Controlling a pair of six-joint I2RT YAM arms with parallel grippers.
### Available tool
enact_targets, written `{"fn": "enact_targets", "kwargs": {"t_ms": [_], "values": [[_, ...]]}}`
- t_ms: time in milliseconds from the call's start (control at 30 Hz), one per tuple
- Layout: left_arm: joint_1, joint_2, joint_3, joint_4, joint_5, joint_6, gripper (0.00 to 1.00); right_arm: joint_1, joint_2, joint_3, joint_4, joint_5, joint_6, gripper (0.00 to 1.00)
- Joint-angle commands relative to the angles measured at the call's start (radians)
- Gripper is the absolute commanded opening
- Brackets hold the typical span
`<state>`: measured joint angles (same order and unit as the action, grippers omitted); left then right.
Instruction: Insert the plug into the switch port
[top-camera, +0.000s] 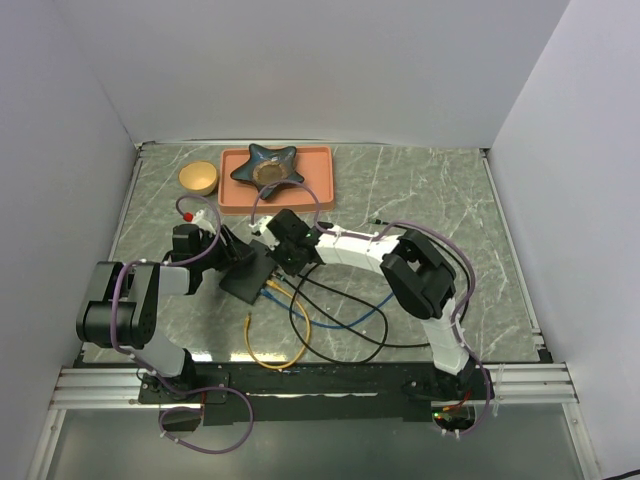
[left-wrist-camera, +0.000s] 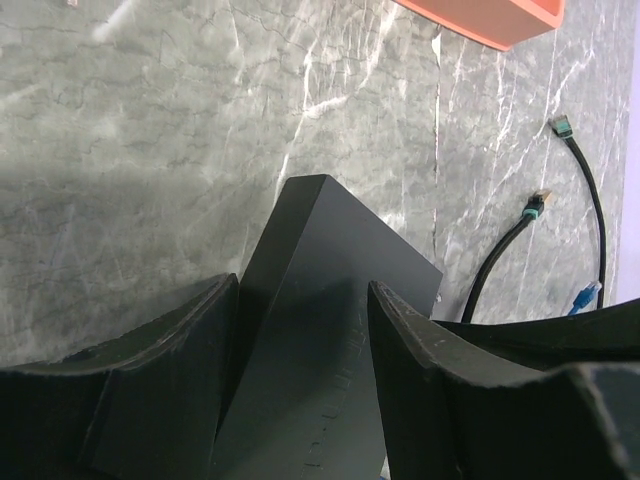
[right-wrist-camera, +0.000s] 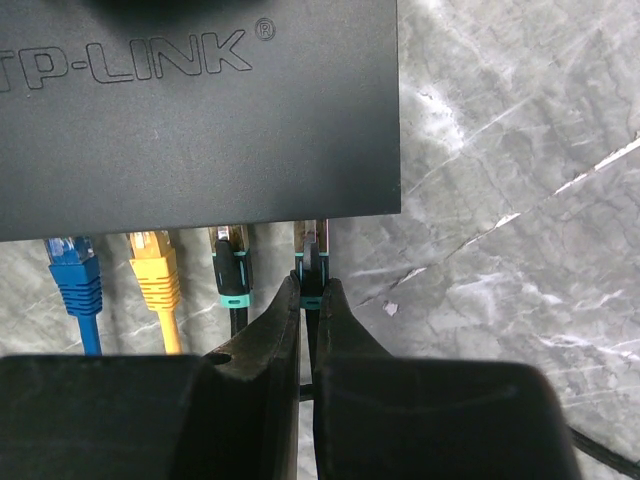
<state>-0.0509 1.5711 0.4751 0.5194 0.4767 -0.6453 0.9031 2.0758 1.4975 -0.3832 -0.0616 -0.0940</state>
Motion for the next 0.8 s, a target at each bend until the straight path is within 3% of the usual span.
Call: {"fn": "enact_targets", "kwargs": {"t_ms": [0, 400, 767], "values": [[-0.027, 0.017, 0.002, -0.018, 0.145, -0.016, 0.57, 0.005, 0.010, 0.106, 0.245, -0.060, 0.002, 0.00], [-0.032, 0.029, 0.000, -0.002, 0.181, -0.016, 0.43, -0.007, 0.070, 0.219, 0.257, -0.109, 0.013, 0.00], [-0.046, 0.017, 0.003, -0.001, 0.198, -0.010, 0.41, -0.007, 0.141, 0.360, 0.231, -0.161, -0.029, 0.00]]}}
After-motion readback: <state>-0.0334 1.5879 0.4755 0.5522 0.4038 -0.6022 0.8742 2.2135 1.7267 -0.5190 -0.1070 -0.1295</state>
